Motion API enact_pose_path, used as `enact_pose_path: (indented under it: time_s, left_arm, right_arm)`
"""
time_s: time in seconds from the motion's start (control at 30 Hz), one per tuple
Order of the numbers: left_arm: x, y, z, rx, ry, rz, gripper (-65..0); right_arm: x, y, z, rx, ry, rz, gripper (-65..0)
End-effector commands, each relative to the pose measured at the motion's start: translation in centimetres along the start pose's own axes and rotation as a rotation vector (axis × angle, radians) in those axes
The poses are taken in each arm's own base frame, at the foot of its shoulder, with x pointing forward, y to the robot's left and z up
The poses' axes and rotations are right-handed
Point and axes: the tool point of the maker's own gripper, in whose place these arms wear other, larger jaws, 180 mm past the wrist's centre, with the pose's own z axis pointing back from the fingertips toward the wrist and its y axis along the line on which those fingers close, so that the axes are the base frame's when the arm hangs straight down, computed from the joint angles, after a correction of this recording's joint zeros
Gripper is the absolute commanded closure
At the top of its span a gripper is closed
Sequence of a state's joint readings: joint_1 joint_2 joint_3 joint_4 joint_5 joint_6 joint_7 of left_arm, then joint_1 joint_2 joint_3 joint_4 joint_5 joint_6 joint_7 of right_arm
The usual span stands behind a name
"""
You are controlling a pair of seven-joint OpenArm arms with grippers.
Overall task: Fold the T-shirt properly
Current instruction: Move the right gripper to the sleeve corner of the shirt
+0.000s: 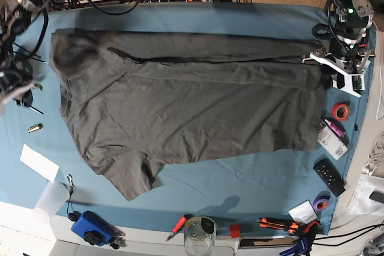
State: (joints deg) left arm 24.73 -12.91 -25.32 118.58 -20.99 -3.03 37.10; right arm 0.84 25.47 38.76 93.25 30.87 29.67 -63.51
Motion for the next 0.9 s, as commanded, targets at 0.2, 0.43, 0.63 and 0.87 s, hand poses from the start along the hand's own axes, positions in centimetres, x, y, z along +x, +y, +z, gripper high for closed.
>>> enact_pose_path:
  time_s: [0.2, 0.43, 0.63, 0.87]
  left_arm:
    - [1.5, -2.3, 0.4, -0.133, -0.06, -0.041, -20.0]
    - [1.5, -2.4, 0.4, -0.14, -0.06, -0.04, -20.0]
    - [1.4, -2.4, 0.4, -0.139, -0.052, -0.04, -20.0]
    - [0.8, -2.3, 0.5, -0.133, -0.028, -0.049, -20.0]
  right_arm:
    - [6.6, -0.6, -3.2, -0.118, -0.117, -0.004, -11.6]
    - [10.4, -0.7, -6.7, -0.122, -0.107, -0.088, -11.6]
    - [14.3, -0.3, -6.3, -0.14, -0.14, -0.055, -11.6]
    - [12.8, 3.4, -10.5, -0.06, -0.042, 0.067, -33.5]
